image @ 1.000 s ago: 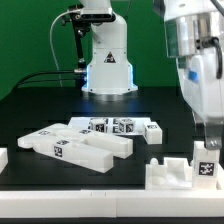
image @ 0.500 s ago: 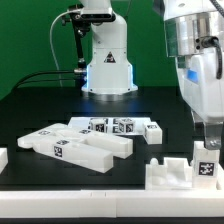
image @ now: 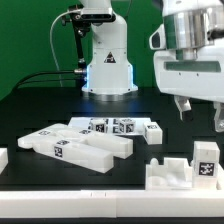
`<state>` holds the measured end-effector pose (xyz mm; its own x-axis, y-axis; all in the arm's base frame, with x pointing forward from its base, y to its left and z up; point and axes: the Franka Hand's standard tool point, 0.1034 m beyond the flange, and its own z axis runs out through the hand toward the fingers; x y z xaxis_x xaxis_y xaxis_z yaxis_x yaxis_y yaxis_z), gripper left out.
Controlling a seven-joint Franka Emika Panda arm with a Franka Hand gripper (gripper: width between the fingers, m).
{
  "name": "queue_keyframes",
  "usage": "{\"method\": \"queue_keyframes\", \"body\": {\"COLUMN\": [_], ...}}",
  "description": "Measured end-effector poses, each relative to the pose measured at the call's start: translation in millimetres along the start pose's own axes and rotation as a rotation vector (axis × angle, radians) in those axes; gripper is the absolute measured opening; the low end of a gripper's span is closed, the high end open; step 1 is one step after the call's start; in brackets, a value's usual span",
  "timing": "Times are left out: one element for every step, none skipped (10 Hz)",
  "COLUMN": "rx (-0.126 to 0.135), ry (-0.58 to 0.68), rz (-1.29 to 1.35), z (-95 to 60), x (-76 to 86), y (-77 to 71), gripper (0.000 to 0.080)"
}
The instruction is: Assemble chair
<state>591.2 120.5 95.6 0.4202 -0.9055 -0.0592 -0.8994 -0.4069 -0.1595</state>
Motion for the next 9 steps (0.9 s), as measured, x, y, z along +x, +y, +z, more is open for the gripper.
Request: {"method": "queue_keyframes", "body": {"rx": [0.002, 0.001, 0.003, -0.008, -0.032, -0.054, -0.061, -0.062, -0.064], "ry": [0.001, 0.002, 0.007, 0.009, -0.004, -0.008, 0.007, 0.01, 0.009], "rz": [-0.086, -0.154, -0.26, -0.375, -0.499, -0.574, -0.635, -0.708, -0.758], "z": [-0.6, -0.4, 1.6, 7.5, 8.6, 5.8, 1.5, 2.2, 2.5], "x": [2.2, 3.8, 4.4, 5.0, 4.9, -1.0, -6.4, -5.3, -4.3], "y": [-0.9, -0.4, 2.9, 16.5, 32.2, 37.1, 32.0, 32.1, 32.6], "gripper": [0.0649, 0.0649, 0.0649, 0.0649, 0.0649, 0.0649, 0.0649, 0.0649, 0.0649]}}
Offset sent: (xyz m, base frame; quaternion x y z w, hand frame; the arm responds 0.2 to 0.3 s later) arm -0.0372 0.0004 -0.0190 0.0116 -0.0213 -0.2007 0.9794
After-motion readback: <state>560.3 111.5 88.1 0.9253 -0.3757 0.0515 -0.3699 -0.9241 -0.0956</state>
